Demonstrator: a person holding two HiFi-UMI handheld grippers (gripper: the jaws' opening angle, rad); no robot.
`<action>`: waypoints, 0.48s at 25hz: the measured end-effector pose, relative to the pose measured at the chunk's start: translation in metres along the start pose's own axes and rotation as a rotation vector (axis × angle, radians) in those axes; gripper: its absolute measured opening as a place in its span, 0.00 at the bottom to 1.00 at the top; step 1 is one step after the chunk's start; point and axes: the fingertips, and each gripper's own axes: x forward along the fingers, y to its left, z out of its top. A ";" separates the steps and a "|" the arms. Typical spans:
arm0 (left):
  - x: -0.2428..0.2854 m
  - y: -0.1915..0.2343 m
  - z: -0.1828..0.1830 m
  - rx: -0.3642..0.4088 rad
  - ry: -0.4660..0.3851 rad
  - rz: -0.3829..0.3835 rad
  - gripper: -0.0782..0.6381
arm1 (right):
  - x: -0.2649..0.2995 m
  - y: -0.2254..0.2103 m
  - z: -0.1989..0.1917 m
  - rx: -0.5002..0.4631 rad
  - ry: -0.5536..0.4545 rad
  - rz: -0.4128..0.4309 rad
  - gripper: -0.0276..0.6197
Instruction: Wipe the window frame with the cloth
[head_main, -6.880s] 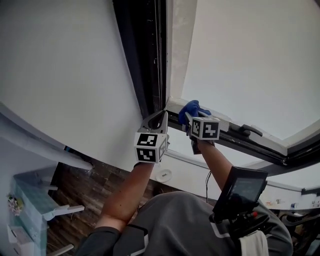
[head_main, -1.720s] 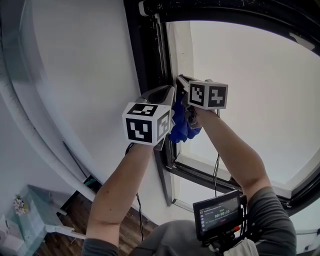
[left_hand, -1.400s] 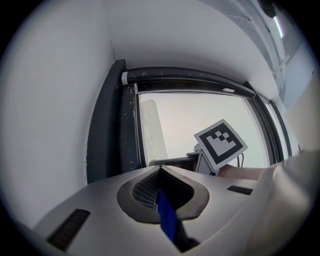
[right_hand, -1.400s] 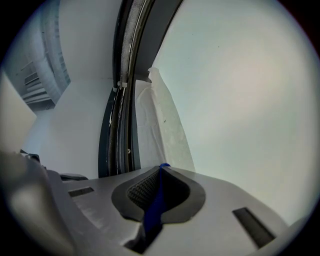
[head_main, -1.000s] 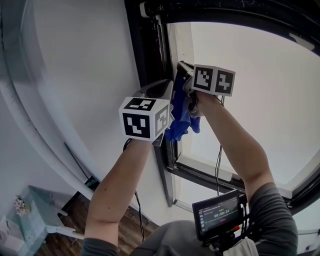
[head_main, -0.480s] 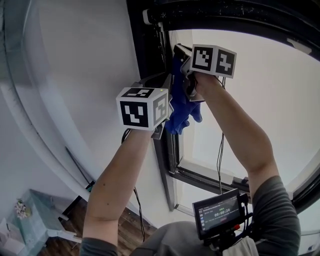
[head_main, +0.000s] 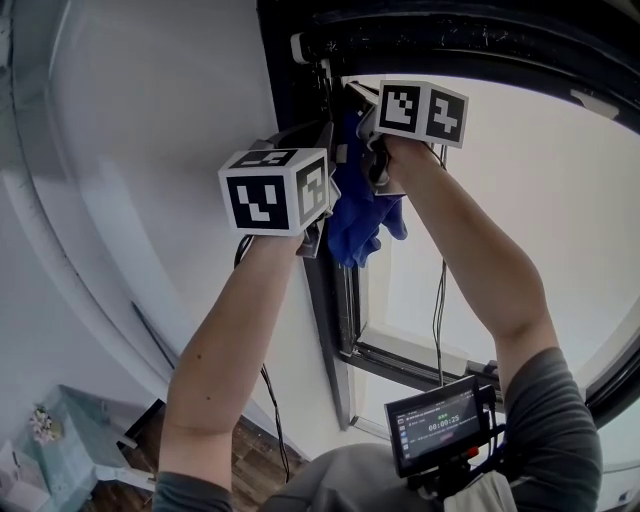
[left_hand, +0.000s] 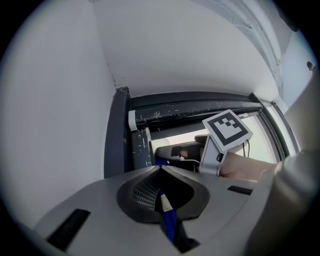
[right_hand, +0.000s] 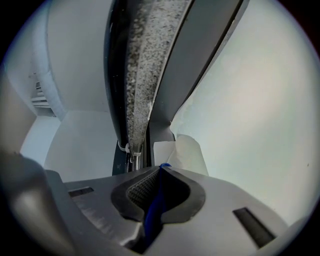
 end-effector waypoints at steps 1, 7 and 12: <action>0.000 0.002 0.004 0.001 -0.005 0.006 0.12 | 0.000 0.001 0.002 -0.004 -0.004 -0.001 0.08; 0.002 0.017 0.019 0.005 -0.017 0.028 0.12 | -0.001 0.002 0.008 -0.013 -0.014 -0.003 0.08; -0.005 0.003 0.001 -0.005 -0.019 -0.006 0.12 | -0.019 0.004 -0.005 0.001 -0.009 0.016 0.08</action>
